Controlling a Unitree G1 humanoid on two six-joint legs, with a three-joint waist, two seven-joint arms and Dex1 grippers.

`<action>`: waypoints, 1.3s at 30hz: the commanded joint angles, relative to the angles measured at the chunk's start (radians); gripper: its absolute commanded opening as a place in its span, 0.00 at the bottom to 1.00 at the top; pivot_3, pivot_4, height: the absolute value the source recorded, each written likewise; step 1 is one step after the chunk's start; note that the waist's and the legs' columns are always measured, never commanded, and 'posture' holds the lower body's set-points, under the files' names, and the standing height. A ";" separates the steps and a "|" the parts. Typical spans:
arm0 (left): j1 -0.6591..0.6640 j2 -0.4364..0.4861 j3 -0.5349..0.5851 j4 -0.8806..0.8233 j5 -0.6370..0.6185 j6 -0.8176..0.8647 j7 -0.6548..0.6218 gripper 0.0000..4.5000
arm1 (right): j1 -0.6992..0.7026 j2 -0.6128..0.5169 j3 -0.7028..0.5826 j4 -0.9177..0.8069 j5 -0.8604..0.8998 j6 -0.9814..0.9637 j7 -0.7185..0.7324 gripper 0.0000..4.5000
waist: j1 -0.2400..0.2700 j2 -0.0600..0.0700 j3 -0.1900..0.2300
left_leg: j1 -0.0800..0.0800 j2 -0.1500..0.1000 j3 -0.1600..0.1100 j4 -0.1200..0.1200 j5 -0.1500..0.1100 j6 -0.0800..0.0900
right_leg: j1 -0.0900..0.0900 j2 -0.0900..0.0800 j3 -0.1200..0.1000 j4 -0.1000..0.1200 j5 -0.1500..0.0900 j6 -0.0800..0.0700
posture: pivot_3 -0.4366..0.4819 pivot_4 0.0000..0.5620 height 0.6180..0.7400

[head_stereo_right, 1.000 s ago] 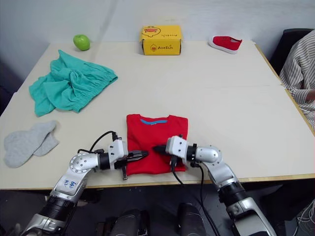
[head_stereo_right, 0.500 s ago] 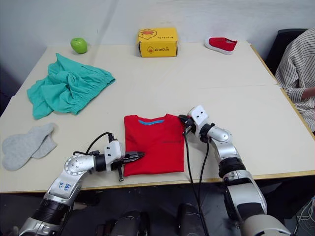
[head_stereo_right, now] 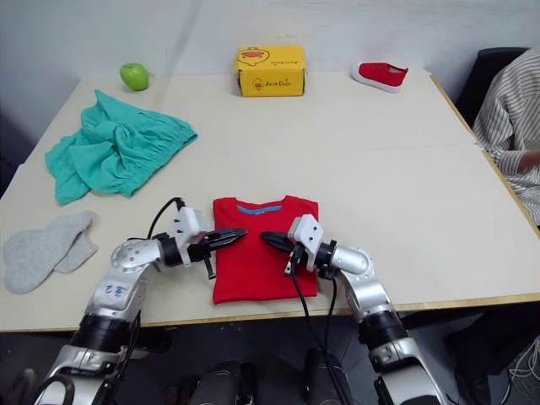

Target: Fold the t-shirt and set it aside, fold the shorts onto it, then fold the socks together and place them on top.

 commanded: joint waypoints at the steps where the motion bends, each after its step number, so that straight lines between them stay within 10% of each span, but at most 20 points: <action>1: -0.101 -0.026 0.056 0.143 0.026 -0.023 0.106 0.00 | 0.039 -0.014 0.016 -0.021 -0.026 -0.018 -0.002 0.01 | 0.000 0.000 0.000 | 0.000 0.000 0.000 0.000 0.000 0.000 | 0.000 0.000 0.000 0.000 0.000 0.000 | 0.48 0.27 1.00; 9: -0.199 -0.023 0.112 0.365 0.055 -0.091 0.187 0.00 | 0.051 -0.067 0.026 -0.032 -0.032 -0.044 0.037 0.01 | -0.003 -0.001 -0.001 | 0.000 0.000 0.000 -0.001 0.000 0.000 | 0.000 0.001 0.000 -0.001 0.000 0.000 | 0.48 0.27 1.00; 15: -0.122 0.004 0.143 0.177 -0.073 -0.095 0.004 0.00 | -0.048 -0.012 -0.001 -0.118 0.052 0.152 -0.008 0.01 | -0.005 -0.001 0.000 | 0.000 0.001 0.001 0.000 0.000 0.000 | -0.001 0.001 0.000 -0.001 0.000 0.000 | 0.48 0.27 1.00; 22: 0.087 -0.014 0.068 -0.139 -0.090 0.015 -0.027 0.00 | -0.208 0.011 -0.010 0.189 -0.042 0.146 -0.079 0.01 | -0.003 -0.001 0.000 | -0.001 0.001 0.002 0.000 -0.001 -0.001 | -0.002 0.001 0.001 0.000 0.000 0.000 | 0.48 0.27 1.00; 32: 0.191 -0.044 0.064 -0.098 0.018 -0.003 0.131 0.00 | -0.351 -0.090 -0.186 0.595 -0.016 -0.155 -0.067 0.01 | -0.003 -0.001 0.000 | -0.001 0.000 0.002 0.000 0.000 0.001 | -0.001 0.000 0.002 -0.001 0.001 0.001 | 0.48 0.27 1.00; 39: 0.208 -0.032 0.069 -0.134 -0.013 -0.022 0.095 0.00 | -0.341 -0.129 -0.252 0.538 0.043 -0.111 0.007 0.01 | -0.015 0.000 -0.001 | 0.001 0.001 0.003 -0.002 0.000 0.000 | -0.001 0.000 0.002 -0.001 0.000 0.000 | 0.48 0.27 1.00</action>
